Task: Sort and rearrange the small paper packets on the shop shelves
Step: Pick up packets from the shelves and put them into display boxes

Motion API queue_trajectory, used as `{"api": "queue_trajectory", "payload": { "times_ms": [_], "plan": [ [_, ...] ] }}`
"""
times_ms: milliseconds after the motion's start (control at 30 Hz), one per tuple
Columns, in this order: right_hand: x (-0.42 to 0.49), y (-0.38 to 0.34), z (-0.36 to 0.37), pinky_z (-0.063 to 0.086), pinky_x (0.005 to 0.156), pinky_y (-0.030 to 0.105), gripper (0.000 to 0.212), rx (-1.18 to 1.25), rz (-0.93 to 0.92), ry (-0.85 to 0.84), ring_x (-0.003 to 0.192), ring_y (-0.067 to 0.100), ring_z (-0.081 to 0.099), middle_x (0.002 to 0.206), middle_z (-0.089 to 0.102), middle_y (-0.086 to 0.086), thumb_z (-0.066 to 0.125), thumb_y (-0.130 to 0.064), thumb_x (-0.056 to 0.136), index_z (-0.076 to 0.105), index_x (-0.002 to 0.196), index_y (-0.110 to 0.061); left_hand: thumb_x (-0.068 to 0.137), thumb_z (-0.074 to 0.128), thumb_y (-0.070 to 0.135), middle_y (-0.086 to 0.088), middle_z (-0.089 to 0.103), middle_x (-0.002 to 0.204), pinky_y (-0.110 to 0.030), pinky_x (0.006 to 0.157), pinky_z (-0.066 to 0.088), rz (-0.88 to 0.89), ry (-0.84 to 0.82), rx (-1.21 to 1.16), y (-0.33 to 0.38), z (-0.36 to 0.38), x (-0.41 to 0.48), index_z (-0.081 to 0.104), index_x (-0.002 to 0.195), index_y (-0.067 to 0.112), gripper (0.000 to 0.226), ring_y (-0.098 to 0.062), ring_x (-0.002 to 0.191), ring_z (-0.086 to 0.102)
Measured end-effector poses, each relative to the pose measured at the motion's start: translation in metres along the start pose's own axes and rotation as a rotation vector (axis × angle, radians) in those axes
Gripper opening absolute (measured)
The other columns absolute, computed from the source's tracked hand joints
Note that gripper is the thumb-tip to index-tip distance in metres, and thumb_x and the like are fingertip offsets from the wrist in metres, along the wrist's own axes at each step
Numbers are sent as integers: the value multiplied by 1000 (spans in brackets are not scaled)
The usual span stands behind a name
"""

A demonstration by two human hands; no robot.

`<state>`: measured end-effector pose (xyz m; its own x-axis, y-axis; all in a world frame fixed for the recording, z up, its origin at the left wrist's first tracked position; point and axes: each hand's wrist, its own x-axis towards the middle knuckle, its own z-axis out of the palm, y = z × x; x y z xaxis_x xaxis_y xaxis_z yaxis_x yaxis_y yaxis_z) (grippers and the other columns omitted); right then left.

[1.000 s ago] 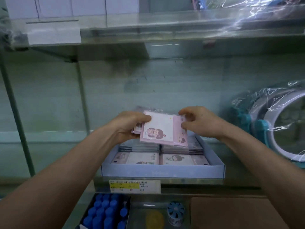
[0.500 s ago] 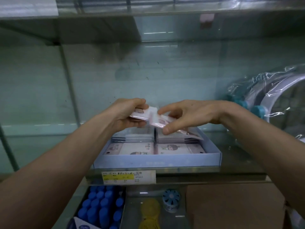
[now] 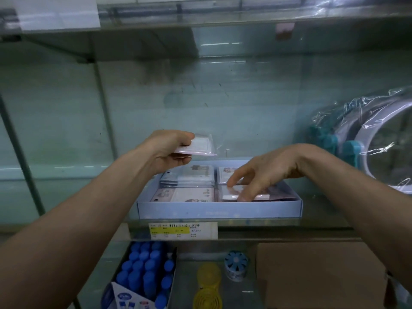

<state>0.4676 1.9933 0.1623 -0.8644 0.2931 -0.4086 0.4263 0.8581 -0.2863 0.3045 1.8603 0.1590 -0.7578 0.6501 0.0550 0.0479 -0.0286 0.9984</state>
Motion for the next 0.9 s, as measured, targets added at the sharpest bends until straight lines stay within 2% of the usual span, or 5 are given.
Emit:
{"api": "queue_trajectory", "payload": {
  "times_ms": [200,367,600,767,900],
  "plan": [
    [2,-9,1,33,112,42,63,-100,59,-40,137,24,34,150,33,-7,60,-60,80,43,137,-39,91,48,-4,-6,57,96,-19,43,50,-3,-27,10,-1,-1,-6,60,116,15,33,-17,74,54],
    [5,-10,5,36,111,38,62,-151,36,6,136,23,37,149,34,-4,66,-47,83,43,139,-35,89,54,-5,-11,52,124,-31,53,50,7,-39,31,-5,-6,-6,30,146,17,66,-20,75,57],
    [2,-1,9,43,105,37,47,-117,9,73,121,20,52,139,46,-7,62,-49,85,53,130,-36,90,57,1,-9,67,87,-22,51,50,-65,-100,28,-8,-7,-9,59,93,9,9,-16,73,62],
    [1,7,1,56,80,29,28,354,-20,427,93,15,66,101,70,2,49,-30,97,61,116,-13,92,52,1,-12,66,98,-34,85,49,-99,-141,-37,-9,-8,-10,61,96,11,13,-23,88,62],
    [5,-2,6,59,79,33,27,678,-112,430,88,21,70,95,73,9,52,-30,96,60,115,-12,92,52,-1,-14,66,101,-35,80,53,-104,-163,-45,-9,-4,-13,60,104,5,15,-23,89,63]
  ]
}}
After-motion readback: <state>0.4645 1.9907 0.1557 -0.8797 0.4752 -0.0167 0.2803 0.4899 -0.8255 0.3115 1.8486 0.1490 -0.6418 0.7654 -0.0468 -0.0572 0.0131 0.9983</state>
